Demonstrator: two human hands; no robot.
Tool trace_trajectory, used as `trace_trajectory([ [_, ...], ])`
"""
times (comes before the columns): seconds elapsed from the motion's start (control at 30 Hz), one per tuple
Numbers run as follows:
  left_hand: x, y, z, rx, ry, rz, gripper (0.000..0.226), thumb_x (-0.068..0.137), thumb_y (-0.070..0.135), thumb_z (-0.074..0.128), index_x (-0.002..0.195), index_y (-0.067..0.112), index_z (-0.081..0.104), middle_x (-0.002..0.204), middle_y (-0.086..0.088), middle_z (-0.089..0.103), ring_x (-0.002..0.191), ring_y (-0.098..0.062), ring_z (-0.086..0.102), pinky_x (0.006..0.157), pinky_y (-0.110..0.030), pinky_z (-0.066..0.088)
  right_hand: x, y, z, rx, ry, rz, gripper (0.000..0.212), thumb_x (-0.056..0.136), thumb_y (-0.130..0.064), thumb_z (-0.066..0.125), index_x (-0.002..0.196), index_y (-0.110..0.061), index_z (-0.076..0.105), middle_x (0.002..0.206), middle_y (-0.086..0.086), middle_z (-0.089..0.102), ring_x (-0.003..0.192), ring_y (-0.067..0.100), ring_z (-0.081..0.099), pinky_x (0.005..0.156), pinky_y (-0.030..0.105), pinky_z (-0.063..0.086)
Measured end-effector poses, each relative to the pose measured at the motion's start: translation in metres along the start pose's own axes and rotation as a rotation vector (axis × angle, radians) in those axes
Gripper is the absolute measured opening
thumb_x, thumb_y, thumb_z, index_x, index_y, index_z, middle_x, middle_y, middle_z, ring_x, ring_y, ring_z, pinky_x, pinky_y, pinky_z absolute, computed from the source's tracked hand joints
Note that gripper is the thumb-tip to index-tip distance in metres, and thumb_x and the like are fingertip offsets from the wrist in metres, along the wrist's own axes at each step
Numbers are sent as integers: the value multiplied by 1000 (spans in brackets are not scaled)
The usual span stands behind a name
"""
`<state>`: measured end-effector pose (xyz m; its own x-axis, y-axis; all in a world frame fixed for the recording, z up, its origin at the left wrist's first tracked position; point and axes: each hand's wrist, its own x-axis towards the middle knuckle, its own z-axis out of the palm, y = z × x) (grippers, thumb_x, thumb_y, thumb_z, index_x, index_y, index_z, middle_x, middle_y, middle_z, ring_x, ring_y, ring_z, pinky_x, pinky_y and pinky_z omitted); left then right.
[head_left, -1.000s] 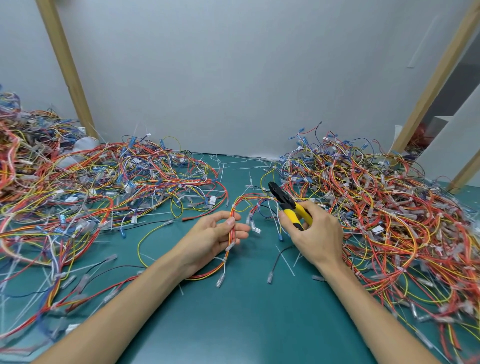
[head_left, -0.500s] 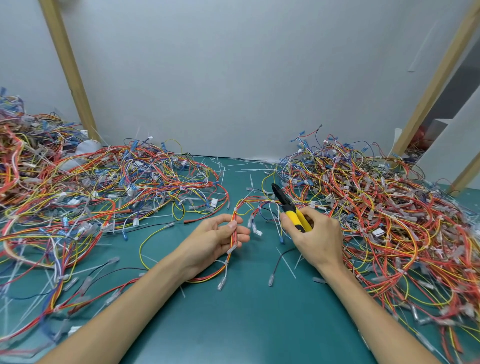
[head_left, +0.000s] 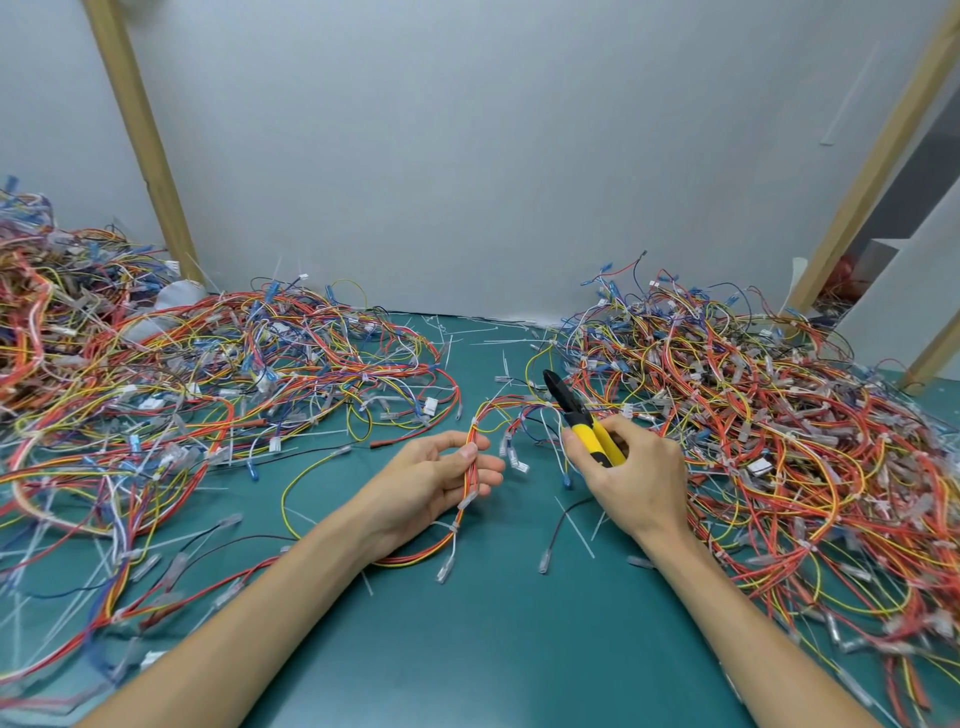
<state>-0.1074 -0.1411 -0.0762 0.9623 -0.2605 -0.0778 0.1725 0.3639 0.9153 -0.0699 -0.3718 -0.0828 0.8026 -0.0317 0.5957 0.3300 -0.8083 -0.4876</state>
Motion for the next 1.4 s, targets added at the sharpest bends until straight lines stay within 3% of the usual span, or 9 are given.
trace_trajectory([
  [0.33,0,1,1,-18,3,-16,14,99,6,46,106,1,57,82,-10,72,70,-14,70,65,-21,56,0,1,1,2,0,-2,48,77,-71,54,63,-25,55,46,-6,47,45,7,47,48,23,28],
  [0.73,1,3,2,-41,19,-70,26,103,11,39,106,2,62,89,-15,75,80,-18,74,65,-21,56,1,3,4,-30,14,-35,36,76,-57,74,68,-27,56,48,-11,48,47,-3,49,45,19,33],
  [0.83,1,2,2,-32,13,-64,27,103,12,38,106,2,63,93,-15,75,86,-18,73,68,-21,57,1,2,5,1,20,-65,28,75,-52,77,79,-31,60,61,-15,52,58,-4,52,54,17,37],
  [1.0,2,-1,1,-14,12,-5,25,102,12,44,111,0,62,101,-12,74,93,-18,72,72,-20,55,2,3,5,-27,18,-105,34,76,-46,80,95,-24,62,76,-12,55,69,11,54,61,28,43],
  [1.27,1,-4,1,44,70,119,18,99,7,48,104,1,65,89,-6,76,84,-15,73,69,-18,54,2,3,2,65,-17,-112,47,73,-50,80,110,-24,68,97,-11,64,92,11,58,83,28,47],
  [1.4,2,-6,1,41,78,136,17,98,7,50,103,0,65,88,-7,76,83,-16,73,70,-18,55,1,1,-1,76,-41,-130,45,75,-38,81,115,-26,66,102,-11,62,95,11,57,87,33,48],
])
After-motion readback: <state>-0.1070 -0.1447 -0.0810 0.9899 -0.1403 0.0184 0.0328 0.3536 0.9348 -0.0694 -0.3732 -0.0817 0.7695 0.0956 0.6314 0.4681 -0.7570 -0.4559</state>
